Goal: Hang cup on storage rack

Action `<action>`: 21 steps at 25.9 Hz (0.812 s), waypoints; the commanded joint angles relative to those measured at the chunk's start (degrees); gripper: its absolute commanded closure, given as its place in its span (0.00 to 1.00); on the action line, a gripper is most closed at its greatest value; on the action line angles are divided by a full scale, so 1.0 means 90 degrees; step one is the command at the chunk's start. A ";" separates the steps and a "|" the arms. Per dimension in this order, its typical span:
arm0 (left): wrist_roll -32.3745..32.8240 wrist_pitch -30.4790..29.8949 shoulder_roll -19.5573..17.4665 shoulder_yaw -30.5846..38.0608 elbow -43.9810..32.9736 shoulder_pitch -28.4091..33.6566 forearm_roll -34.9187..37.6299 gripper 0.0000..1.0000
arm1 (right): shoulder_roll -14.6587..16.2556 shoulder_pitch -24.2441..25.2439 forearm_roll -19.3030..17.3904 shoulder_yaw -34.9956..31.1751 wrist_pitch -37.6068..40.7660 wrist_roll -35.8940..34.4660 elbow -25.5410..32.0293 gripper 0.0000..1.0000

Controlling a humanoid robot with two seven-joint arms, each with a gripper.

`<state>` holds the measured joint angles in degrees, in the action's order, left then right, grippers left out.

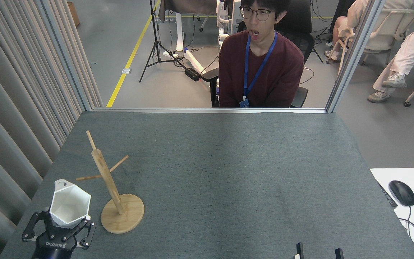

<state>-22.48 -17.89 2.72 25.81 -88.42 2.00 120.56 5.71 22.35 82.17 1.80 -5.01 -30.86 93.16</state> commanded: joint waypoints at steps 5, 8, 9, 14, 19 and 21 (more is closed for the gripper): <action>-0.0120 0.0035 0.0000 -0.0006 0.0421 -0.0388 0.0345 0.94 | 0.0010 0.0016 0.0001 0.0005 0.0010 0.0001 0.0000 0.01; -0.0159 0.0035 0.0010 -0.0026 0.0440 -0.0388 0.0403 0.94 | 0.0010 0.0016 0.0001 0.0005 0.0010 0.0001 0.0000 0.01; -0.0168 0.0035 0.0029 -0.0055 0.0440 -0.0388 0.0413 0.94 | 0.0010 0.0007 0.0001 0.0005 0.0010 0.0001 0.0000 0.01; -0.0432 0.0015 -0.0058 -0.0387 0.0401 -0.0349 0.0423 0.87 | 0.0000 0.0007 0.0001 0.0005 0.0010 0.0001 0.0000 0.01; -0.0647 0.0015 -0.0058 -0.0534 0.0411 -0.0379 0.0433 0.33 | 0.0000 -0.0003 0.0001 0.0015 0.0010 0.0001 0.0000 0.01; -0.0735 0.0005 -0.0068 -0.0563 0.0401 -0.0379 0.0433 0.00 | -0.0009 -0.0003 0.0001 0.0005 0.0020 -0.0009 0.0000 0.01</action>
<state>-27.87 -17.79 2.18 21.37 -84.79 -1.31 124.44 5.71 22.35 82.18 1.89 -4.91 -30.88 93.16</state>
